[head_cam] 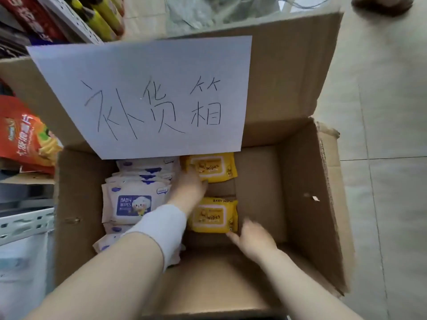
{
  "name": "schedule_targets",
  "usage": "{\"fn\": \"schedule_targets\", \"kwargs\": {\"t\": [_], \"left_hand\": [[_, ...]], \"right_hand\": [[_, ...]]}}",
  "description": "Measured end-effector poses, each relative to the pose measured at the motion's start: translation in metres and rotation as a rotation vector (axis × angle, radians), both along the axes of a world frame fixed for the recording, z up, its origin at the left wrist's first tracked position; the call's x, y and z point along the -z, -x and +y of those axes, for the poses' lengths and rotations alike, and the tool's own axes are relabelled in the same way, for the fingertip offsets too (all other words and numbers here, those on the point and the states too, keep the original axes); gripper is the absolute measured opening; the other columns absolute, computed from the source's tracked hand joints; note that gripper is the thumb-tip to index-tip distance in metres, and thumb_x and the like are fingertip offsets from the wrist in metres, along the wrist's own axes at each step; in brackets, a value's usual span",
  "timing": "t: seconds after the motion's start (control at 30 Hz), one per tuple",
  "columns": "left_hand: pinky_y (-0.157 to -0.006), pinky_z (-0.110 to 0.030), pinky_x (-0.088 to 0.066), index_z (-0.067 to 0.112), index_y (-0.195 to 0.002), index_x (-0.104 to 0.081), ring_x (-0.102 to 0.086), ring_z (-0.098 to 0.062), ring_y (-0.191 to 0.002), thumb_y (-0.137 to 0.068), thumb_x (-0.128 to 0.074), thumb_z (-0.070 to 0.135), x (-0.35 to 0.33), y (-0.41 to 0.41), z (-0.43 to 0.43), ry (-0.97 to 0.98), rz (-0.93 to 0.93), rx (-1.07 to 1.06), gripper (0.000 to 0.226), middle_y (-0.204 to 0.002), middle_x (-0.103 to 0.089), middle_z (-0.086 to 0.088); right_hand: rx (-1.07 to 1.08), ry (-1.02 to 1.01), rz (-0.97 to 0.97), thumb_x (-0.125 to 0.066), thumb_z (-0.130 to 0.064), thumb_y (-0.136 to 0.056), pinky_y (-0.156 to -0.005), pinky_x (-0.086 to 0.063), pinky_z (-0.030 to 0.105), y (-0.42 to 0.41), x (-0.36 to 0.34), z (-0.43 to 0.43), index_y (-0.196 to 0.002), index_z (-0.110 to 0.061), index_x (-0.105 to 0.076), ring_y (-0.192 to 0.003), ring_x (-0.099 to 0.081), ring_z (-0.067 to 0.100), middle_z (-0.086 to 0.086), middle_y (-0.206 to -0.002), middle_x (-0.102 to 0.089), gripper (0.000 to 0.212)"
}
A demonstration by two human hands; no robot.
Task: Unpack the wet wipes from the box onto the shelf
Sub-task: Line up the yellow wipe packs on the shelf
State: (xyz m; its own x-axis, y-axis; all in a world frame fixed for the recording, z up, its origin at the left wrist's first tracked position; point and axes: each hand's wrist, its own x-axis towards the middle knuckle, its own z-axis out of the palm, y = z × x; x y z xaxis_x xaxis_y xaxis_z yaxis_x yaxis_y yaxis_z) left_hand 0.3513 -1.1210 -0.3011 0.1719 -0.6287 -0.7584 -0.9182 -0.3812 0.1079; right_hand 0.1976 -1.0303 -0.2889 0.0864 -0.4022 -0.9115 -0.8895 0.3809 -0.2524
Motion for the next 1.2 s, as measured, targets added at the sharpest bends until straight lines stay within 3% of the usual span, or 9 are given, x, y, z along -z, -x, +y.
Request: {"fn": "schedule_targets", "kwargs": {"t": [0.13, 0.3, 0.43, 0.53, 0.7, 0.8, 0.9, 1.0, 1.2], "left_hand": [[-0.118, -0.042, -0.007, 0.002, -0.134, -0.04, -0.026, -0.031, -0.137, -0.091, -0.037, 0.051, 0.057, -0.008, -0.021, -0.001, -0.154, 0.072, 0.065, -0.139, -0.042, -0.017], [-0.11, -0.049, -0.023, -0.003, -0.145, -0.009, -0.022, -0.037, -0.137, -0.091, -0.042, 0.052, 0.064, 0.0, -0.035, -0.026, -0.201, -0.072, 0.084, -0.149, -0.02, -0.024], [-0.109, -0.051, -0.024, -0.003, -0.146, 0.006, -0.016, -0.035, -0.142, -0.091, -0.049, 0.048, 0.051, 0.006, -0.039, -0.037, -0.139, -0.273, 0.093, -0.154, -0.012, -0.019], [-0.11, -0.04, -0.025, -0.003, -0.146, 0.001, -0.023, -0.031, -0.141, -0.092, -0.05, 0.044, 0.051, 0.005, -0.04, -0.034, -0.035, -0.335, 0.089, -0.154, -0.017, -0.017], [-0.101, -0.032, -0.038, 0.007, -0.136, -0.037, -0.044, -0.027, -0.128, -0.075, -0.073, 0.041, 0.058, -0.006, -0.035, 0.102, 0.2, -0.6, 0.079, -0.14, -0.046, -0.009], [-0.102, -0.037, -0.044, 0.01, -0.133, -0.043, -0.05, -0.025, -0.122, -0.067, -0.08, 0.041, 0.05, -0.003, -0.031, 0.119, 0.316, -0.73, 0.082, -0.134, -0.052, -0.008], [-0.098, -0.037, -0.046, 0.022, -0.122, -0.05, -0.055, -0.022, -0.113, -0.05, -0.08, 0.058, 0.038, 0.001, -0.022, 0.125, 0.365, -0.735, 0.086, -0.124, -0.059, -0.002], [-0.08, -0.015, -0.039, 0.015, -0.126, -0.049, -0.049, -0.009, -0.102, -0.076, -0.074, 0.034, 0.022, 0.007, -0.01, 0.151, 0.441, -0.703, 0.059, -0.115, -0.055, 0.004], [-0.083, -0.037, -0.055, 0.008, -0.121, -0.056, -0.065, -0.025, -0.101, -0.079, -0.071, 0.031, -0.044, 0.009, 0.017, 0.217, 0.474, -0.868, 0.049, -0.114, -0.066, -0.009]], "right_hand": [[0.294, -0.041, -0.114, -0.058, -0.044, -0.086, -0.106, -0.036, 0.035, -0.014, 0.064, 0.002, -0.142, -0.016, -0.028, -0.131, -0.04, 0.026, 0.008, -0.143, -0.04, 0.069], [0.638, -0.051, -0.068, -0.078, -0.038, -0.069, -0.097, -0.046, 0.04, -0.023, 0.094, 0.007, -0.125, -0.012, -0.045, -0.116, -0.053, 0.029, 0.011, -0.128, -0.052, 0.07], [0.628, -0.064, -0.069, -0.076, -0.039, -0.072, -0.092, -0.049, 0.038, -0.019, 0.091, 0.003, -0.116, -0.012, -0.055, -0.109, -0.059, 0.026, 0.007, -0.118, -0.063, 0.056], [0.661, -0.119, -0.114, -0.076, -0.035, -0.074, -0.09, -0.05, 0.034, -0.015, 0.087, -0.001, -0.114, -0.012, -0.059, -0.107, -0.061, 0.024, 0.007, -0.117, -0.064, 0.05], [0.822, -0.172, -0.143, -0.078, -0.034, -0.071, -0.084, -0.05, 0.033, -0.022, 0.081, -0.005, -0.106, -0.011, -0.056, -0.097, -0.061, 0.022, 0.008, -0.113, -0.064, 0.047], [0.919, -0.226, -0.192, -0.079, -0.029, -0.071, -0.087, -0.046, 0.032, -0.034, 0.073, -0.001, -0.12, -0.011, -0.05, -0.11, -0.057, 0.025, 0.007, -0.121, -0.059, 0.059], [0.98, -0.231, -0.198, -0.081, -0.024, -0.069, -0.084, -0.047, 0.032, -0.039, 0.067, 0.003, -0.123, -0.01, -0.046, -0.113, -0.057, 0.026, 0.008, -0.122, -0.058, 0.066], [1.029, -0.174, -0.165, -0.083, -0.023, -0.065, -0.084, -0.052, 0.035, -0.03, 0.056, 0.009, -0.117, -0.008, -0.052, -0.104, -0.062, 0.028, 0.01, -0.116, -0.064, 0.062], [1.068, -0.04, -0.084, -0.085, -0.027, -0.063, -0.088, -0.053, 0.044, 0.015, -0.008, 0.018, -0.077, -0.019, -0.063, -0.09, -0.067, 0.028, 0.011, -0.096, -0.071, 0.028]]}}
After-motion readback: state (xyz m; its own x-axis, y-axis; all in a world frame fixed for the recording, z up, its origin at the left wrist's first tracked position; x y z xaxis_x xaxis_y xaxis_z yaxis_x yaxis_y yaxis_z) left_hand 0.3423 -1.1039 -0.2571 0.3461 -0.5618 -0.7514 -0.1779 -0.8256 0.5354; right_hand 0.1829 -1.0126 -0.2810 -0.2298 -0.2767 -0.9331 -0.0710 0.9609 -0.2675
